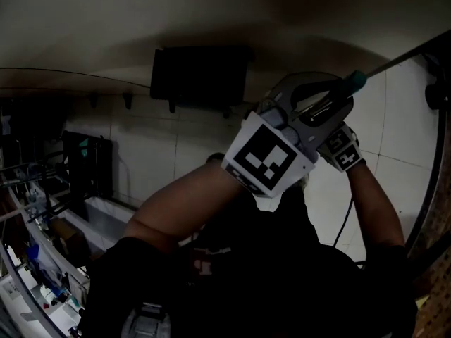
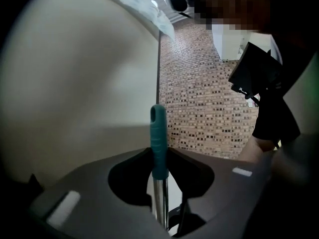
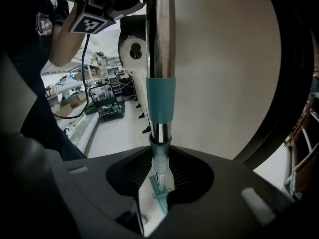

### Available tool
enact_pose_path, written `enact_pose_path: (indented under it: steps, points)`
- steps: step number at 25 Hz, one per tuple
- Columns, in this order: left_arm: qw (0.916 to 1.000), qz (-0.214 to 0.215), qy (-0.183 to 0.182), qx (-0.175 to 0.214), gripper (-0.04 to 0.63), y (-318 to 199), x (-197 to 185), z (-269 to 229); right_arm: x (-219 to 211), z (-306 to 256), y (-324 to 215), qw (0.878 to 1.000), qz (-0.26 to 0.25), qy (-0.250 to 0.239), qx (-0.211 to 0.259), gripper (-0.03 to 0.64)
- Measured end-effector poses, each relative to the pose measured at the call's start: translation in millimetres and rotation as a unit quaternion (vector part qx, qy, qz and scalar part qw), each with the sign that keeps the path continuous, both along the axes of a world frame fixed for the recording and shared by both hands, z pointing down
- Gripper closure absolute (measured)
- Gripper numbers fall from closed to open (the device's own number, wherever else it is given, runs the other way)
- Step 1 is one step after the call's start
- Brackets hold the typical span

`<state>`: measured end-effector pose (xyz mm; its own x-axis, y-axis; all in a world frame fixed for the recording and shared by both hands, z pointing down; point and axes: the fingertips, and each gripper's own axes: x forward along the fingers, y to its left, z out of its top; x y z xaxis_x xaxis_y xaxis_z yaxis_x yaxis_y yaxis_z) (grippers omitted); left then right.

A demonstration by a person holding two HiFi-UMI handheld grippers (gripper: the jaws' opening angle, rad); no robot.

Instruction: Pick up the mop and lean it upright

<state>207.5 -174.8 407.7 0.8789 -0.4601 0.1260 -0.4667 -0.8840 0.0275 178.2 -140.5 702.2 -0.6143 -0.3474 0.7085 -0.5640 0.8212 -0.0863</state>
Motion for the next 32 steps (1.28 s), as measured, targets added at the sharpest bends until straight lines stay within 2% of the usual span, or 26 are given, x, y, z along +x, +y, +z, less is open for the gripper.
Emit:
enact_pose_path:
  steps: [6, 11, 15, 26, 29, 32]
  points:
    - [0.9988, -0.02, -0.022, -0.038, 0.497, -16, 0, 55, 6, 53, -11, 0.999, 0.037, 0.005, -0.012, 0.49]
    - [0.9971, -0.027, -0.042, -0.058, 0.495, -25, -2, 86, 3, 85, -15, 0.999, 0.048, -0.001, -0.012, 0.491]
    - [0.9966, -0.028, -0.057, -0.053, 0.495, -31, -1, 104, 1, 97, -20, 0.998, 0.057, -0.007, -0.007, 0.491]
    - [0.9962, -0.05, -0.052, -0.049, 0.494, -40, -10, 110, -6, 101, -29, 0.997, 0.077, -0.026, -0.003, 0.485]
    - [0.9954, -0.045, -0.067, -0.052, 0.492, -38, -9, 118, -4, 104, -29, 0.995, 0.092, -0.027, -0.013, 0.447]
    - [0.9947, -0.049, -0.072, -0.054, 0.455, -38, -11, 122, -7, 99, -30, 0.995, 0.09, -0.034, -0.008, 0.414]
